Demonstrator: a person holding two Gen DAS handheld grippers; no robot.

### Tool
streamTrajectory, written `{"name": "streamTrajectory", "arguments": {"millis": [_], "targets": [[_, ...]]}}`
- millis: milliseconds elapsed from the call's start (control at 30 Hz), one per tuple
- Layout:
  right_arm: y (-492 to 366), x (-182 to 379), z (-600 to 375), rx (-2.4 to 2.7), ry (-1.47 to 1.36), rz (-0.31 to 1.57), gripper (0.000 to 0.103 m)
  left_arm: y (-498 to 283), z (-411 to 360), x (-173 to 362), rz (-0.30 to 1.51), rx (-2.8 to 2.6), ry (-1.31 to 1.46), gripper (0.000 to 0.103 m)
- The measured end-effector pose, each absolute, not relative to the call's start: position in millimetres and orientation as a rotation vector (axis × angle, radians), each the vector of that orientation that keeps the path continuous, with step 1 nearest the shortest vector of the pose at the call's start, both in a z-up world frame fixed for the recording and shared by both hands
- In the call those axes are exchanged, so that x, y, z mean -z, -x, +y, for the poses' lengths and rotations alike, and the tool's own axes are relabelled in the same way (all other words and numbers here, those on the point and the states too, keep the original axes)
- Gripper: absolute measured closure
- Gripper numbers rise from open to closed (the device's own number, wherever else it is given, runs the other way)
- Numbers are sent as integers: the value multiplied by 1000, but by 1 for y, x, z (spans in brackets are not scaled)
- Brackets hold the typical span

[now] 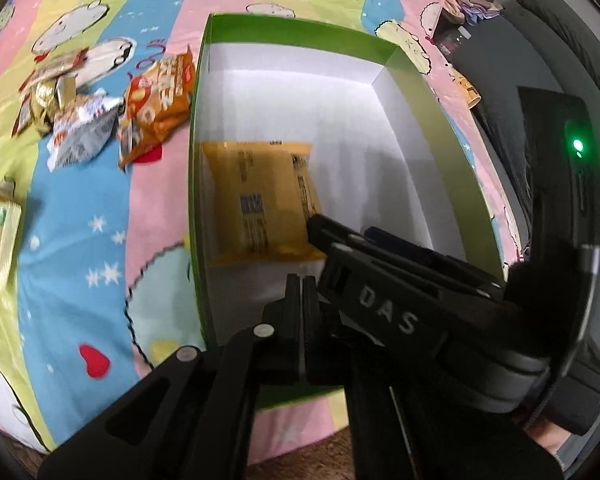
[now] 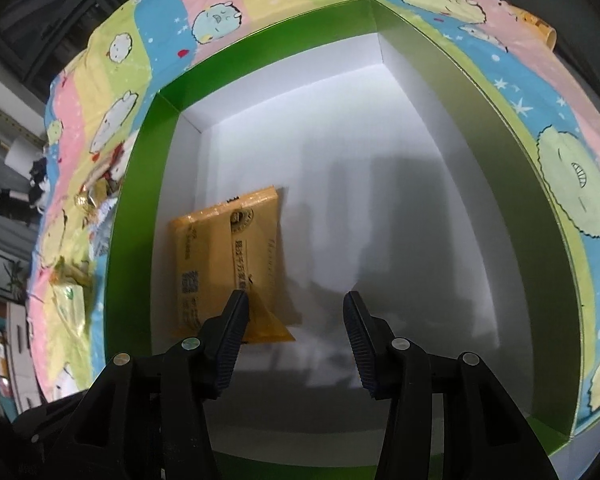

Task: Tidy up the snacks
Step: 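Lower the packet into the box and open the right tool, then move the right tool back to the snack pile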

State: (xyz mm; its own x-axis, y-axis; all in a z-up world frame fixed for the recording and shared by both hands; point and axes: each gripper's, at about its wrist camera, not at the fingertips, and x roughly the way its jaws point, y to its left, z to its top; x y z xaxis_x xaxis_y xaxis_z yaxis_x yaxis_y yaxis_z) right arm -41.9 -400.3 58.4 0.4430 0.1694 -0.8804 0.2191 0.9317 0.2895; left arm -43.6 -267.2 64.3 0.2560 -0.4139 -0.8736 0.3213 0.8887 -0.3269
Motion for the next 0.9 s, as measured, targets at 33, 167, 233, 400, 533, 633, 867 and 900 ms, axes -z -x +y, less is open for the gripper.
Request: {"name": "streamTrajectory", "arguments": {"millis": [33, 167, 233, 400, 533, 633, 867, 900], "targets": [[42, -58, -400, 30, -384, 1124, 54, 45, -268, -64, 1216, 494, 88, 101], [46, -55, -401, 25, -369, 1135, 54, 51, -268, -65, 1243, 460, 110, 101], [48, -55, -402, 16, -360, 1136, 54, 53, -268, -65, 1245, 443, 126, 101], [51, -54, -410, 0, -338, 1136, 54, 62, -270, -66, 1277, 434, 151, 101], [54, -54, -414, 14, -330, 1142, 54, 67, -273, -67, 1260, 444, 121, 101], [58, -55, -414, 22, -331, 1141, 54, 68, -273, -66, 1276, 460, 132, 101], [61, -60, -415, 50, -355, 1141, 53, 74, -267, -77, 1251, 500, 135, 100], [62, -66, -414, 49, -364, 1128, 53, 76, -265, -84, 1226, 516, 120, 97]]}}
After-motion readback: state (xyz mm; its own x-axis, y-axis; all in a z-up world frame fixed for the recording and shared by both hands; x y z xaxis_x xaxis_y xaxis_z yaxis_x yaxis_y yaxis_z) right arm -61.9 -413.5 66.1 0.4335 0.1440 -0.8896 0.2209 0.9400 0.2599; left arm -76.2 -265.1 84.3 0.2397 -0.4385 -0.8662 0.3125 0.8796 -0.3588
